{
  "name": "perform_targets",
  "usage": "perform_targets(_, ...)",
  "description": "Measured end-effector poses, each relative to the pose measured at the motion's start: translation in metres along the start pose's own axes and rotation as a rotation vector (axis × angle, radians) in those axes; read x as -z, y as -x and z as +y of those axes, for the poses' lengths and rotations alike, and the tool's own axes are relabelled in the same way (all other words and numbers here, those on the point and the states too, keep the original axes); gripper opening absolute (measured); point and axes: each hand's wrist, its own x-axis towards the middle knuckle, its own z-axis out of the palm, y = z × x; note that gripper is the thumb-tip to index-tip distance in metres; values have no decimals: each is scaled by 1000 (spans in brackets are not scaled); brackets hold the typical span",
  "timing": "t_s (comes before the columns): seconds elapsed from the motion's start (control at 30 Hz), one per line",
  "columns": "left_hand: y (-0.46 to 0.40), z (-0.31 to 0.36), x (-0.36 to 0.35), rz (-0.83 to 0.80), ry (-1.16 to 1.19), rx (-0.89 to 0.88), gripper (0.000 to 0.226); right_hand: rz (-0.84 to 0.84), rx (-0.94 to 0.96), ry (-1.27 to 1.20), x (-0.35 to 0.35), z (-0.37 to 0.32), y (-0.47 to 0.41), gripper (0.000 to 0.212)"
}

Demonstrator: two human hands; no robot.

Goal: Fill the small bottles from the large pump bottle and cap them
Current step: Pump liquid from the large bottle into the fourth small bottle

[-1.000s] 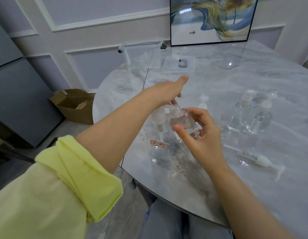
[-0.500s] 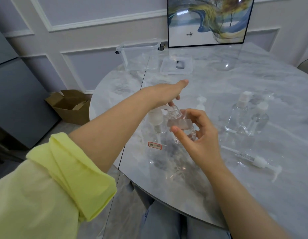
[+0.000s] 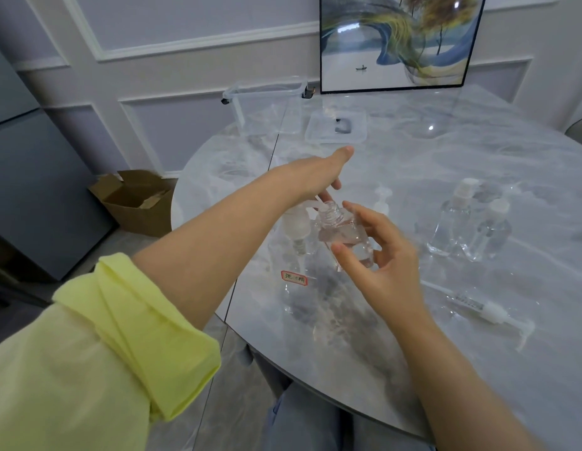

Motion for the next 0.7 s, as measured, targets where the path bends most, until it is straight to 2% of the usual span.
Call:
perform_targets(0.13,2,1,2,24,48,4,73,-16,26,52,3,2,-1,54)
perform_targets(0.37,2,-2,-3,28,8,5,74,0,79,36,3,2,0,52)
perform_targets(0.7,1,-1,-3,4,-3,12,74,-6,47,1,2,1,1,48)
